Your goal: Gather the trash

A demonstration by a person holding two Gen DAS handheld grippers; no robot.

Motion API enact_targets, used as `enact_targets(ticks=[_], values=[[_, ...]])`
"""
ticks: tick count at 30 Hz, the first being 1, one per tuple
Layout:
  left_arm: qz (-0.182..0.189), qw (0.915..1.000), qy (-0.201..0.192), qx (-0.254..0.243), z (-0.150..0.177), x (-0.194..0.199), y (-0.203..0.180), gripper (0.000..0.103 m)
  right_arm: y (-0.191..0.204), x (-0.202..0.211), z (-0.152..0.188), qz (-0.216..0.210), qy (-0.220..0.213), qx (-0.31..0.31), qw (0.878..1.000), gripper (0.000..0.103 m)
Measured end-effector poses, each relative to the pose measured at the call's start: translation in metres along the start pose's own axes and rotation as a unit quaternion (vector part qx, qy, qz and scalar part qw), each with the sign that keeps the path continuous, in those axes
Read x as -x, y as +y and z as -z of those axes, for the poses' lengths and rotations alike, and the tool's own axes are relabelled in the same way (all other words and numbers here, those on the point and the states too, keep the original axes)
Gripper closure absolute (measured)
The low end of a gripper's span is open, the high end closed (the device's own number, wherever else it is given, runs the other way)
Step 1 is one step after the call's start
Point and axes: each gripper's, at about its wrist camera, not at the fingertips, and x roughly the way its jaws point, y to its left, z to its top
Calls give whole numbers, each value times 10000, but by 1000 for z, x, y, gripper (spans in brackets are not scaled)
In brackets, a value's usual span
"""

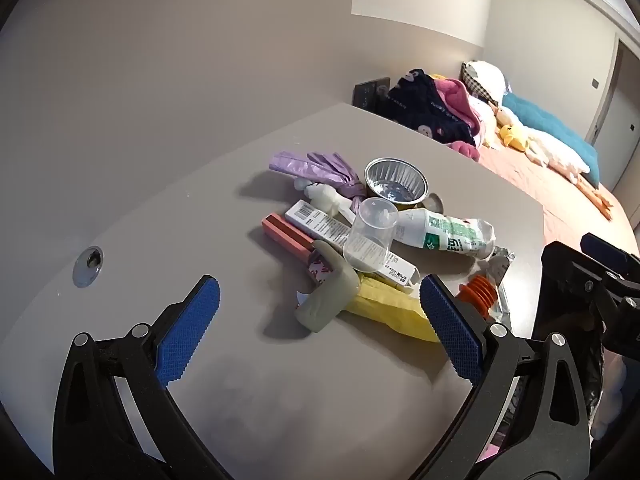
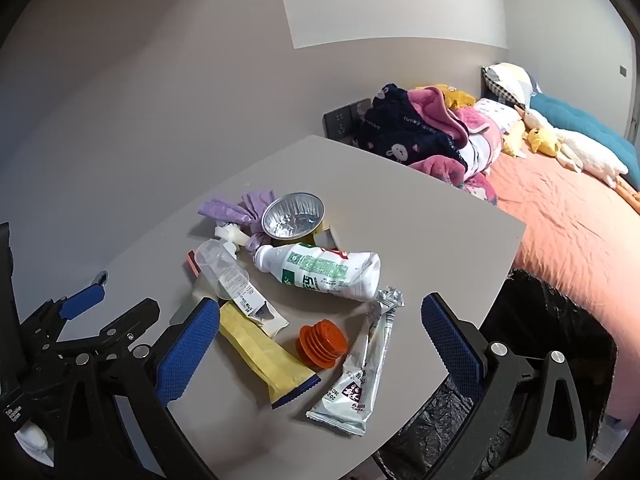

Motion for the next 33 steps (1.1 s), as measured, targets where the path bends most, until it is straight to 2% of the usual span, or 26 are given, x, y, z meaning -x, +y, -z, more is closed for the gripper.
enact_targets(ticks=[8,9,13,33], values=[[-88,9999,-47,28,-3,-1,1,6,-2,2,-4,-72,78,10,9999,3],[-94,9999,-51,38,-4,-1,2,6,3,8,-5,45,-11,54,10000,3],[-65,10000,-52,10,-8,6,-9,6,1,8,-6,41,-21,56,10000,3],[-79,9999,-100,-30,-3,8,-1,6,-2,1,-3,25,20,-21,10000,3]])
